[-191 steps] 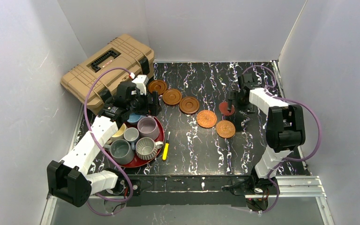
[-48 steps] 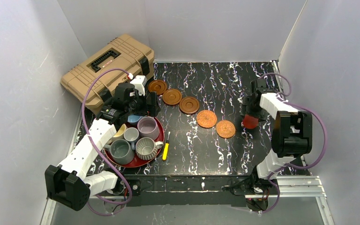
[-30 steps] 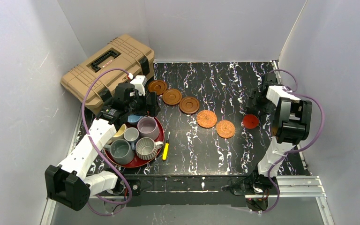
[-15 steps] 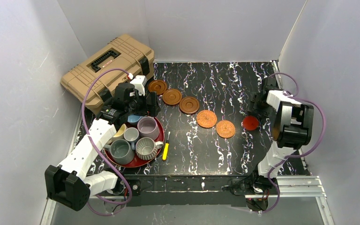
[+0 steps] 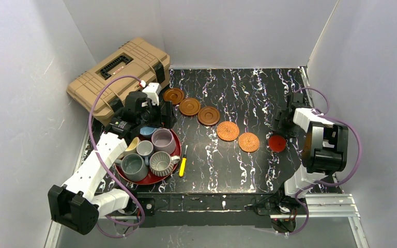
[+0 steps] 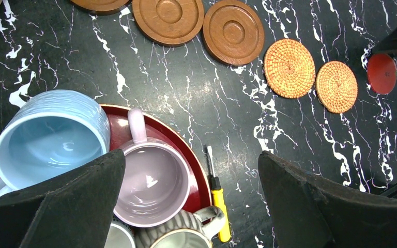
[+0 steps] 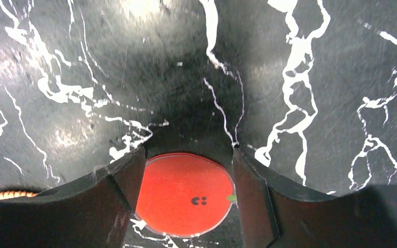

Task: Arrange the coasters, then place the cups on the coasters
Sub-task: Move the coaster to the center of the board.

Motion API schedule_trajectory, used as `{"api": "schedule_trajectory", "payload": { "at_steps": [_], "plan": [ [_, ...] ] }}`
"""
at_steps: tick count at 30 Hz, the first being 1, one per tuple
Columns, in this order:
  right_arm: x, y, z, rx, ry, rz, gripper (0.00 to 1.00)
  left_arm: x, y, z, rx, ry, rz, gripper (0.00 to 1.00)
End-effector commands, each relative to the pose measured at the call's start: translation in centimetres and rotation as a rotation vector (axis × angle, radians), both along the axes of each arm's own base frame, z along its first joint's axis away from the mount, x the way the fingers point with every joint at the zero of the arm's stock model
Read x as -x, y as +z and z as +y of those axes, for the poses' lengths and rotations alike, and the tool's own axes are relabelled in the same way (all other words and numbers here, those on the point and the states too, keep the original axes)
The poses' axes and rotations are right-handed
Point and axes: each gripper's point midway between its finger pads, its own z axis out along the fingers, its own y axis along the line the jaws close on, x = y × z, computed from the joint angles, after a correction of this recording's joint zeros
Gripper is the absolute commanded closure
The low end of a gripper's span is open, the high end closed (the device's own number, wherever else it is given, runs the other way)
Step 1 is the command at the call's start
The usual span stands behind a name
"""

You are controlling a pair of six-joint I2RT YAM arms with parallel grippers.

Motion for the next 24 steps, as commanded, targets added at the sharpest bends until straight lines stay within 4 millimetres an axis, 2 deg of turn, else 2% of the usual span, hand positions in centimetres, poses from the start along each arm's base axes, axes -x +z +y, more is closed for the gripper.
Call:
{"api": "schedule_trajectory", "payload": {
  "at_steps": [1, 14, 16, 21, 24],
  "plan": [
    [3.9, -1.2, 1.3, -0.044, -0.011, 0.104, 0.30, 0.6, 0.6, 0.1, 0.017, -0.010, -0.011, 0.01],
    [7.2, -1.1, 3.6, -0.110, -0.031, 0.148, 0.32, 0.7, 0.6, -0.1, 0.024, -0.014, -0.011, 0.01],
    [7.2, -0.2, 3.3, -0.087, -0.035, 0.131, 0.32, 0.7, 0.6, -0.1, 0.023, -0.013, -0.011, 0.01],
    [6.1, 3.6, 2.3, -0.033, -0.047, 0.045, 0.28, 0.7, 0.5, -0.1, 0.023, -0.012, -0.007, 0.01],
    [6.5, 4.8, 1.1, 0.030, -0.061, 0.042, 0.23, 0.6, 0.6, 0.0, 0.022, -0.010, -0.012, 0.01]
  ]
}}
